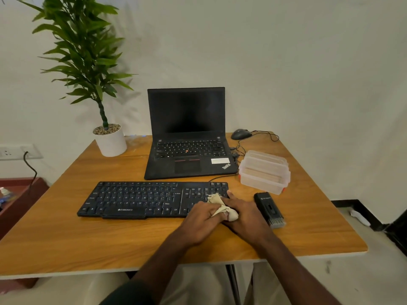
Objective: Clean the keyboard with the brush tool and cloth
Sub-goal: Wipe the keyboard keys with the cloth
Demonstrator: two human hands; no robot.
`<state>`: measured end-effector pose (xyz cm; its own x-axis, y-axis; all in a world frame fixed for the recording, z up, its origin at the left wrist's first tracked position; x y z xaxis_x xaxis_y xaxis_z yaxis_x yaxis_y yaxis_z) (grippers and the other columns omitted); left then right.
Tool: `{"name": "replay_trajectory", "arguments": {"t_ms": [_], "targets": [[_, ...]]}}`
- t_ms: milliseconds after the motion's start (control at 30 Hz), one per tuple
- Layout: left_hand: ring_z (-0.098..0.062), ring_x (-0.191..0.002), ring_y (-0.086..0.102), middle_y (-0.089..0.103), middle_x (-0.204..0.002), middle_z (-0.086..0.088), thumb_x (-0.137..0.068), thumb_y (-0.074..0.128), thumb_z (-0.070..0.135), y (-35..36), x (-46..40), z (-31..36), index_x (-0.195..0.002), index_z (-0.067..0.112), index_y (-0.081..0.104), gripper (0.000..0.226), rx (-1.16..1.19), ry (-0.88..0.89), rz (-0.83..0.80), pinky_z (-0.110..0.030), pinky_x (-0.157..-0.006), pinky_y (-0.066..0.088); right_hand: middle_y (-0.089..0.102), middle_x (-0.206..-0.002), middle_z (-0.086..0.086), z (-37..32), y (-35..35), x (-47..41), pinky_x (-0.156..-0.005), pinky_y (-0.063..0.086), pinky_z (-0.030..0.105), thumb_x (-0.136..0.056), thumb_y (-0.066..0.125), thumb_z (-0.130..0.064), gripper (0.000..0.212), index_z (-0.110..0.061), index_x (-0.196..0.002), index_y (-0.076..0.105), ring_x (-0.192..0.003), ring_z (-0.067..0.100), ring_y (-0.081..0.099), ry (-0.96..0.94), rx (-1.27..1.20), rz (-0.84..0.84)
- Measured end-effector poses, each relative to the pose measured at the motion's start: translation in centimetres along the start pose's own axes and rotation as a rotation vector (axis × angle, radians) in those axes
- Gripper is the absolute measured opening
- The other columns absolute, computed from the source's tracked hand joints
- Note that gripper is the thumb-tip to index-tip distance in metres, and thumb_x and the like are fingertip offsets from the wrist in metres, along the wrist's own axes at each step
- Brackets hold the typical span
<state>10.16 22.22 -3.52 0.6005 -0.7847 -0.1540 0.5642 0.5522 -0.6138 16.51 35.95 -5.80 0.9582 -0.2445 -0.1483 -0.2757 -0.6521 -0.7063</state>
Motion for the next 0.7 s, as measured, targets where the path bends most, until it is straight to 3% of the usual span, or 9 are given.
{"name": "replay_trajectory", "arguments": {"t_ms": [133, 267, 333, 433, 500, 533, 600, 700], "targets": [[-0.018, -0.067, 0.059, 0.068, -0.073, -0.001, -0.093, 0.048, 0.046, -2.3, 1.6, -0.9, -0.083, 0.019, 0.071, 0.037, -0.038, 0.003, -0.011, -0.052, -0.07, 0.045, 0.036, -0.158, 0.002, 0.0, 0.1, -0.3, -0.116, 0.033, 0.026, -0.085, 0.076, -0.045, 0.064, -0.032, -0.144, 0.053, -0.142, 0.017, 0.041, 0.007, 0.073, 0.003], [-0.019, -0.071, 0.061, 0.068, -0.079, -0.003, -0.099, 0.051, 0.038, -4.2, 3.6, -2.7, -0.088, 0.018, 0.072, 0.032, 0.024, -0.042, -0.005, -0.046, -0.067, 0.048, 0.034, -0.159, -0.003, 0.0, 0.2, -0.4, -0.118, 0.031, 0.028, -0.084, 0.076, -0.049, 0.066, -0.036, -0.144, 0.051, -0.143, 0.014, 0.039, 0.017, 0.081, 0.006], [-0.016, -0.082, 0.066, 0.068, -0.098, -0.01, -0.101, 0.051, 0.04, -5.9, 3.9, -4.1, -0.104, 0.014, 0.068, 0.032, 0.309, -0.236, 0.148, -0.033, -0.063, 0.052, 0.033, -0.16, -0.004, -0.2, 0.2, -0.3, -0.118, 0.031, 0.029, -0.084, 0.075, -0.05, 0.067, -0.037, -0.144, 0.049, -0.143, 0.014, 0.039, 0.028, 0.081, 0.004], [-0.025, -0.091, 0.067, 0.067, -0.106, -0.012, -0.103, 0.049, 0.038, -9.1, 4.0, -5.0, -0.11, 0.014, 0.062, 0.028, 0.768, -0.427, 0.614, -0.033, -0.057, 0.056, 0.033, -0.16, -0.004, -0.4, 0.2, -0.1, -0.118, 0.032, 0.031, -0.085, 0.073, -0.052, 0.067, -0.038, -0.145, 0.048, -0.143, 0.014, 0.039, 0.026, 0.083, -0.004], [-0.019, -0.088, 0.066, 0.068, -0.1, -0.005, -0.106, 0.046, 0.033, -10.9, 3.5, -4.2, -0.11, 0.017, 0.063, 0.024, 0.766, -0.389, 0.845, -0.028, -0.057, 0.055, 0.032, -0.16, -0.003, -0.5, 0.2, -0.1, -0.117, 0.03, 0.028, -0.085, 0.073, -0.051, 0.066, -0.038, -0.145, 0.048, -0.144, 0.015, 0.038, 0.022, 0.077, -0.006], [-0.018, -0.088, 0.066, 0.068, -0.1, -0.004, -0.106, 0.045, 0.034, -11.4, 3.3, -3.7, -0.113, 0.018, 0.063, 0.025, 0.675, -0.351, 0.884, -0.028, -0.06, 0.053, 0.032, -0.16, -0.002, -0.5, 0.2, -0.1, -0.116, 0.028, 0.026, -0.086, 0.073, -0.051, 0.066, -0.037, -0.145, 0.048, -0.144, 0.014, 0.038, 0.021, 0.081, -0.006], [-0.018, -0.089, 0.065, 0.068, -0.099, -0.002, -0.104, 0.047, 0.033, -11.2, 2.8, -3.3, -0.117, 0.022, 0.063, 0.023, 0.404, -0.268, 0.805, -0.03, -0.065, 0.052, 0.032, -0.16, -0.002, -0.6, 0.1, 0.0, -0.115, 0.028, 0.026, -0.086, 0.072, -0.051, 0.065, -0.037, -0.145, 0.048, -0.143, 0.014, 0.038, 0.018, 0.096, -0.005], [-0.021, -0.098, 0.066, 0.071, -0.108, -0.002, -0.102, 0.048, 0.037, -8.0, 2.2, -4.4, -0.12, 0.024, 0.063, 0.027, -0.092, -0.205, 0.316, -0.048, -0.082, 0.057, 0.032, -0.16, -0.001, -0.6, 0.1, 0.0, -0.117, 0.031, 0.029, -0.086, 0.071, -0.052, 0.066, -0.037, -0.145, 0.047, -0.143, 0.015, 0.038, 0.012, 0.102, -0.003]]}}
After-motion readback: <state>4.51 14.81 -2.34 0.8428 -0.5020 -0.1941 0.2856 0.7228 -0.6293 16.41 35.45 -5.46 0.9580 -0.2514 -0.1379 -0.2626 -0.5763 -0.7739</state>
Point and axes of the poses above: each hand's wrist, its own x-axis away from the middle knuckle, its own y-axis out of the palm, z = x × y, the point moved 5 cm from there along -x, towards the middle knuckle
